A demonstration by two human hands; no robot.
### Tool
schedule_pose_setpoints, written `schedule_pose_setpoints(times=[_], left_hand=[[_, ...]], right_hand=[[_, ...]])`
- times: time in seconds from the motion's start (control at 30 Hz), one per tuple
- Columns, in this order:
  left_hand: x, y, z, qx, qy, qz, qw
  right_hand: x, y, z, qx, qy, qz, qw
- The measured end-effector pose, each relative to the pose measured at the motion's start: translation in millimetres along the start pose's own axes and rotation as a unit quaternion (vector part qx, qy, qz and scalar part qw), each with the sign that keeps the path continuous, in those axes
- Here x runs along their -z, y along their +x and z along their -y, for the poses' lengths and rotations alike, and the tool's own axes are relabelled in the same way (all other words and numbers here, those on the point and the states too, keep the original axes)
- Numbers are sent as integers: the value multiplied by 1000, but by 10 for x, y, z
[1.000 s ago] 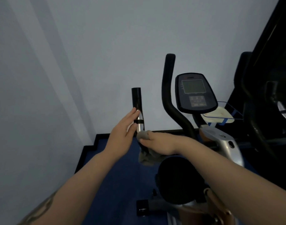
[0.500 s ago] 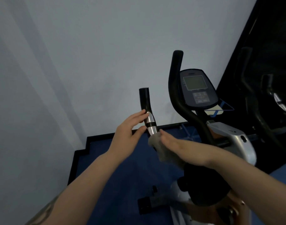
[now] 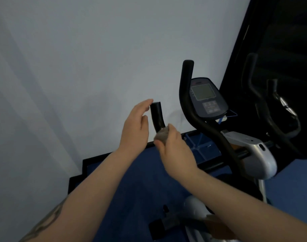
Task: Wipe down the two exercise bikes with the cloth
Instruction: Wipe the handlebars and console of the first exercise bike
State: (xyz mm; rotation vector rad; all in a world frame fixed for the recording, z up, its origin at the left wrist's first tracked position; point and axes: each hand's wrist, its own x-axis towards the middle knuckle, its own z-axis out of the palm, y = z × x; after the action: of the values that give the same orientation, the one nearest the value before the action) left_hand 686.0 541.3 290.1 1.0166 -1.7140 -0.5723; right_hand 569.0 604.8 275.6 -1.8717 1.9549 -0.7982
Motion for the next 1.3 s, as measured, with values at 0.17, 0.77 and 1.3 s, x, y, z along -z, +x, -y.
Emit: schedule_pose_setpoints(times=[0.17, 0.77, 1.3], left_hand=[[11, 169, -18, -14, 7, 33, 999], [-90, 79, 7, 14, -33, -8, 999], [-750, -485, -159, 46, -17, 7, 999]], right_hand=[[123, 643, 213, 14, 194, -47, 980], [287, 598, -212, 24, 138, 159, 977], [776, 166, -784, 119, -81, 439, 887]])
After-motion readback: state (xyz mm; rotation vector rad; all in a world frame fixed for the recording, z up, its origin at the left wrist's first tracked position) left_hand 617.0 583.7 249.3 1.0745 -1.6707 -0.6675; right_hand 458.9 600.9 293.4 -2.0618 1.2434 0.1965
